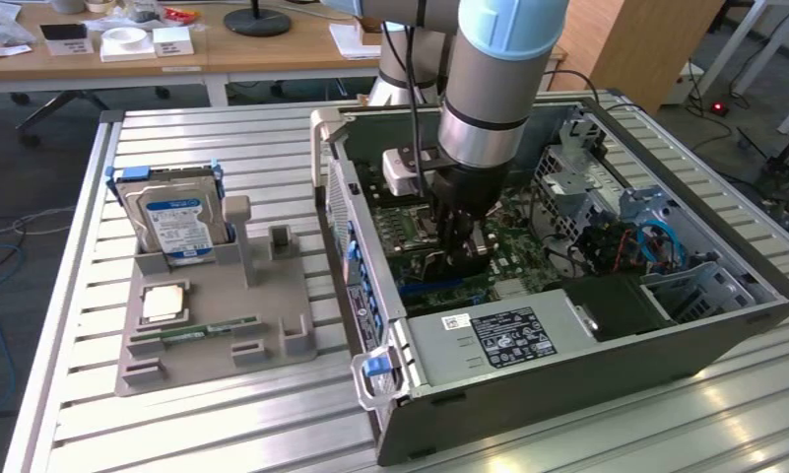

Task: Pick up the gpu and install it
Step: 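Insert the gpu into the slot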

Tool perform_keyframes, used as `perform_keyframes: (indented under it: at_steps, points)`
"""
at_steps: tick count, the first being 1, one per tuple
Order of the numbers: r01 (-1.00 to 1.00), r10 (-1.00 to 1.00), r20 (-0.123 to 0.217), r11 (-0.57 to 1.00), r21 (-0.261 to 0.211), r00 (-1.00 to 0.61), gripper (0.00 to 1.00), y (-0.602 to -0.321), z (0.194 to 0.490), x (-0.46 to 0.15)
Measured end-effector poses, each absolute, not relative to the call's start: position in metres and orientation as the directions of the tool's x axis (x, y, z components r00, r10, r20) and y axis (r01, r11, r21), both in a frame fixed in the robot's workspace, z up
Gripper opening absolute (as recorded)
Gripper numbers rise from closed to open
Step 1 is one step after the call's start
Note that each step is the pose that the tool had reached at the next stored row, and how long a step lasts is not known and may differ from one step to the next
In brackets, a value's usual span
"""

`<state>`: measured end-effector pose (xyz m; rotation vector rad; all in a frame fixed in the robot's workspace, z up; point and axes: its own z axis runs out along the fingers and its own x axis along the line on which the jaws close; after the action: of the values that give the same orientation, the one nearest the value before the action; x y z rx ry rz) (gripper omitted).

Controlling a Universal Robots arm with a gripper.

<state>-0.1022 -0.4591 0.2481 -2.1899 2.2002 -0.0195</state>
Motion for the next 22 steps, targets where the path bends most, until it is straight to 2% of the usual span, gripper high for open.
perform_keyframes:
  at_steps: [22]
  points:
    - [-0.999,-1.000,-0.018,0.005,-0.035,-0.004,0.26,-0.4595,0.2467,-0.1032]
